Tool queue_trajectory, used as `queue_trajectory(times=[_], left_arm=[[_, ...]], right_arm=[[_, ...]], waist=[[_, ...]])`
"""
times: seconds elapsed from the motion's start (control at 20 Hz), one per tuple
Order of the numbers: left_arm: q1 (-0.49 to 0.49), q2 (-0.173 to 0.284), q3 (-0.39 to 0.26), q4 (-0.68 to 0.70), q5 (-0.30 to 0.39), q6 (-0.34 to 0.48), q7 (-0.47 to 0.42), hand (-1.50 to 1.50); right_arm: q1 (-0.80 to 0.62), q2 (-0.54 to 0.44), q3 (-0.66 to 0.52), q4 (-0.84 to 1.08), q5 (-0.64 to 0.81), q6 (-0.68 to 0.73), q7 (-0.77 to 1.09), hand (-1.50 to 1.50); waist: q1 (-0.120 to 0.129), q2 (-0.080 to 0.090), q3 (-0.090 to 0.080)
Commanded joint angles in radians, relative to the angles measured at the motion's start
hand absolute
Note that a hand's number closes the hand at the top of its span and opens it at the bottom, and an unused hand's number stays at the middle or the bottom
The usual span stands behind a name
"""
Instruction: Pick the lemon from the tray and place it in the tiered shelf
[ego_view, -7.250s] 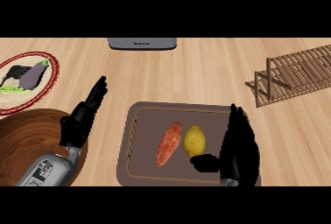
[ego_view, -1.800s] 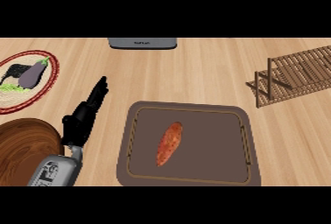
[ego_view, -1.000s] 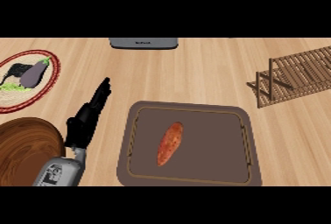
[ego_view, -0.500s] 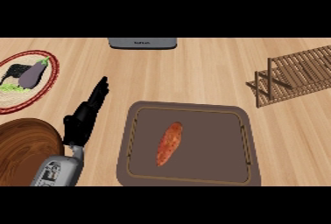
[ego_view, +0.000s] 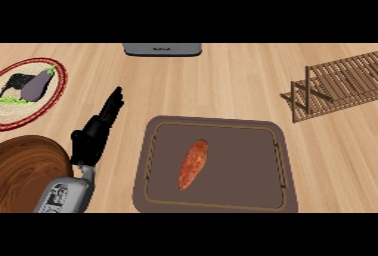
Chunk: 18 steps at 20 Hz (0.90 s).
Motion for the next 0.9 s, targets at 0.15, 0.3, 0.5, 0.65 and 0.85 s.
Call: queue_trajectory(times=[0.15, 0.3, 0.5, 0.65, 0.85], left_arm=[[0.008, -0.04, -0.027, -0.053, -0.043, 0.031, 0.052, 0.0], [0.095, 0.003, -0.012, -0.089, -0.03, -0.009, -0.003, 0.0], [-0.008, -0.001, 0.023, -0.063, -0.018, -0.02, 0.057, 0.0], [0.006, -0.002, 0.048, 0.004, -0.009, -0.03, -0.014, 0.0], [0.02, -0.033, 0.01, -0.051, -0.037, -0.002, 0.032, 0.0]], right_arm=[[-0.041, -0.007, -0.074, 0.041, -0.111, 0.086, -0.021, -1.5], [-0.031, -0.015, -0.1, 0.015, -0.169, 0.154, 0.011, -1.5], [-0.066, -0.03, -0.084, 0.048, -0.186, 0.22, 0.0, -1.5], [-0.122, -0.083, -0.104, -0.009, -0.226, 0.256, 0.113, -1.5], [-0.106, -0.086, -0.227, 0.035, -0.337, 0.247, 0.095, -1.5]], waist=[[-0.003, -0.002, 0.0], [-0.004, -0.005, 0.0], [-0.003, -0.002, 0.0], [-0.008, -0.004, -0.001], [-0.01, -0.005, 0.0]])
